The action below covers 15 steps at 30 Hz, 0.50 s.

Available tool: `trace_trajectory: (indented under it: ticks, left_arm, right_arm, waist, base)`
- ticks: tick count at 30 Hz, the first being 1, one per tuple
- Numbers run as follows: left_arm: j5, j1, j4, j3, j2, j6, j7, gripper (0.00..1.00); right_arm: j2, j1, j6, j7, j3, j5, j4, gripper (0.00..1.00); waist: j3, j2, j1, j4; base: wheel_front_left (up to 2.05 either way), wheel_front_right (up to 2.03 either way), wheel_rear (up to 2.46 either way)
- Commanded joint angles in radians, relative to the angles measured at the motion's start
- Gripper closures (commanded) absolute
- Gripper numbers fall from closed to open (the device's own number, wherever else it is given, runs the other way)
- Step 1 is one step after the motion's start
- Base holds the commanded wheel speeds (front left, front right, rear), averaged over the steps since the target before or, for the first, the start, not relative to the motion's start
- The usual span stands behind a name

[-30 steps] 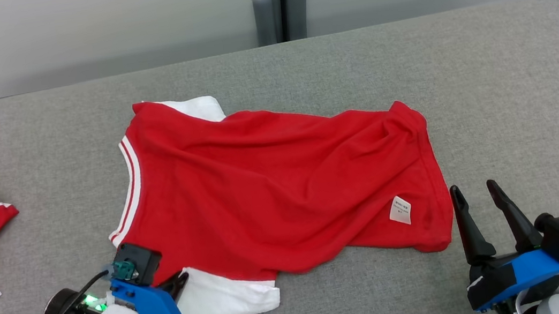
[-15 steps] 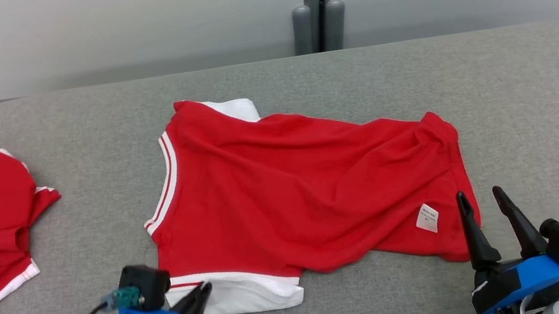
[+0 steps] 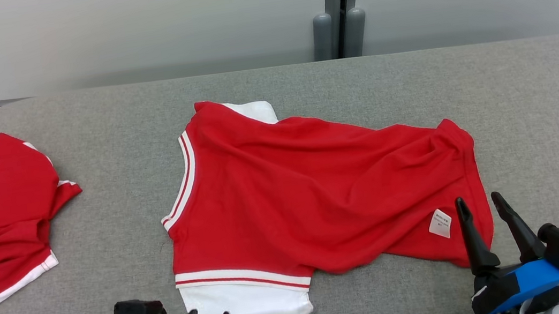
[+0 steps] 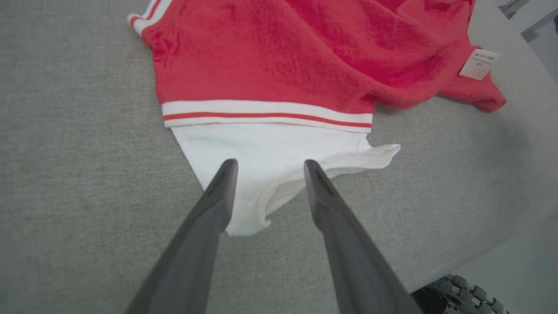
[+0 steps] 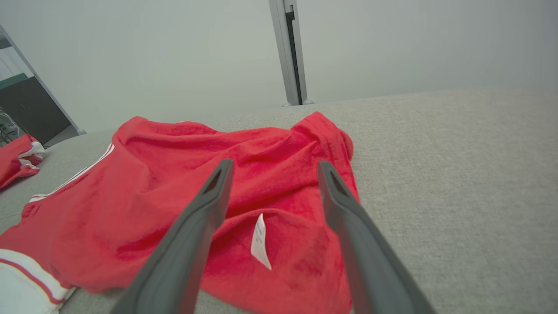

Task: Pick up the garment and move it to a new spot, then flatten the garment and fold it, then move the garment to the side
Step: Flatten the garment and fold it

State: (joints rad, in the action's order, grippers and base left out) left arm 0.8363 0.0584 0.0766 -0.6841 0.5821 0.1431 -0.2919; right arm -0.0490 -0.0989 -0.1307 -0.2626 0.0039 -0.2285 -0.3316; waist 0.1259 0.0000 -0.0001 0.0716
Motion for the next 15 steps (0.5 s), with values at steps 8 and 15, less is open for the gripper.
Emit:
trace_trajectory:
  ticks: [8, 15]
  left_arm:
    - [-0.038, 0.064, -0.027, 0.088, -0.009, 0.013, 0.149, 0.0]
    - [-0.109, 0.106, -0.106, 0.185, -0.044, 0.063, 0.386, 0.0]
  right_arm:
    - [-0.009, 0.01, 0.0, -0.004, 0.001, 0.005, 0.001, 0.0]
    - [-0.008, 0.006, 0.0, -0.004, 0.002, 0.007, 0.001, 0.0]
  waist:
    - [-0.004, 0.0, 0.0001, -0.018]
    - [-0.003, 0.0, 0.0001, -0.048]
  base:
    - [0.0, 0.0, 0.0]
    - [0.0, 0.0, 0.0]
